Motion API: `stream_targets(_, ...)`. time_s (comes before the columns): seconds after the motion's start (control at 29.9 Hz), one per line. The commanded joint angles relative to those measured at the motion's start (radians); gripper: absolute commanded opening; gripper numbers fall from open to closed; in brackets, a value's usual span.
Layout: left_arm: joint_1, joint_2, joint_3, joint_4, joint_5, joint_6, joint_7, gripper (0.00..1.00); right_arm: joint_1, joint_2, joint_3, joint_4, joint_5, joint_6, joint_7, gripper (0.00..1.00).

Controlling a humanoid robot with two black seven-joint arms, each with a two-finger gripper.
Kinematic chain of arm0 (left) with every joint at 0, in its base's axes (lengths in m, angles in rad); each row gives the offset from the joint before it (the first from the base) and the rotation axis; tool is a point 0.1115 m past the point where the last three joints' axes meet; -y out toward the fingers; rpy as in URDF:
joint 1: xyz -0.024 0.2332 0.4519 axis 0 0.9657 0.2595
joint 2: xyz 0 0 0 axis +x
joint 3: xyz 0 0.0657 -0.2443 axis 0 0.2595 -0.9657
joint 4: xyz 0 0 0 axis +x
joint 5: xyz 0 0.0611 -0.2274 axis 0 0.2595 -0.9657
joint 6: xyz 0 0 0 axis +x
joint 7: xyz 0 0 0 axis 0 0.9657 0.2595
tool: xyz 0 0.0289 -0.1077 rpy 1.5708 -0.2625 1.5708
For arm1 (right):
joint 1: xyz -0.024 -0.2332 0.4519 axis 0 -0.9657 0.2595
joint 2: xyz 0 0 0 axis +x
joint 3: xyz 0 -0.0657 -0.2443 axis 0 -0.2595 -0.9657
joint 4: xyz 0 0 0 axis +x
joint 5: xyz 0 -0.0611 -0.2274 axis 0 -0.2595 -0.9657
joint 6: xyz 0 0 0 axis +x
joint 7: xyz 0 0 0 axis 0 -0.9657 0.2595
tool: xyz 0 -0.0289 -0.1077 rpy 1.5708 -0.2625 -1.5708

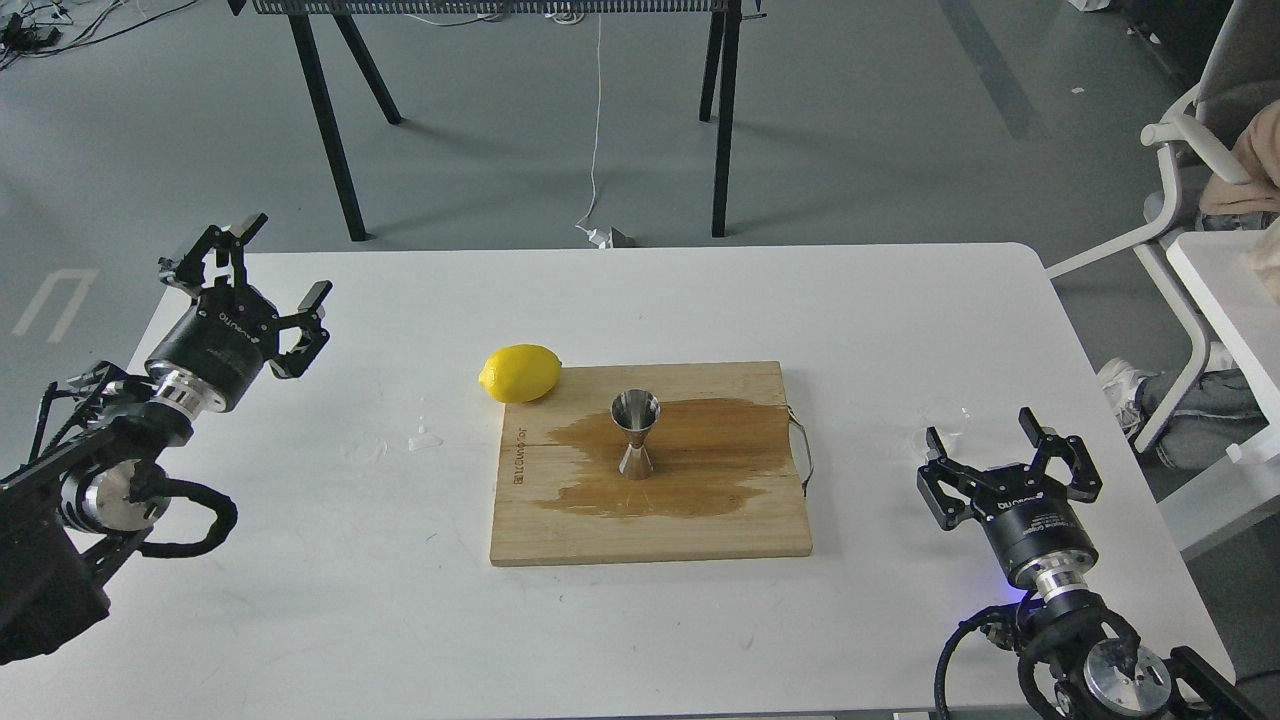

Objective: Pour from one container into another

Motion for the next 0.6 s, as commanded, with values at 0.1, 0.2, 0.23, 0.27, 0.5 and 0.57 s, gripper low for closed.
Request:
stream_targets(0.1, 0.001, 0.000, 0.002, 0.001, 0.002, 0.000, 0.000, 0.93, 0.021, 0.023, 0.000, -0.044, 0.051, -0.005, -0.023, 0.99)
stream_targets(0.2, 0.001, 0.000, 0.004, 0.001, 0.002, 0.000, 0.000, 0.93, 0.032, 0.023, 0.000, -0.061, 0.057, -0.016, -0.029, 0.99)
stream_targets(0.23, 0.001, 0.000, 0.004, 0.001, 0.002, 0.000, 0.000, 0.93, 0.032, 0.023, 0.002, -0.064, 0.057, -0.021, -0.029, 0.99)
stream_targets(0.27, 0.001, 0.000, 0.004, 0.001, 0.002, 0.000, 0.000, 0.93, 0.035, 0.023, 0.002, -0.066, 0.057, -0.025, -0.029, 0.99)
stream_targets(0.5, 0.001, 0.000, 0.007, 0.003, 0.002, 0.000, 0.000, 0.93, 0.067, 0.043, 0.005, -0.105, 0.058, -0.081, -0.037, 0.99)
stream_targets(0.57, 0.003, 0.000, 0.007, 0.003, 0.002, 0.000, 0.000, 0.93, 0.078, 0.049, 0.008, -0.119, 0.061, -0.088, -0.045, 0.99)
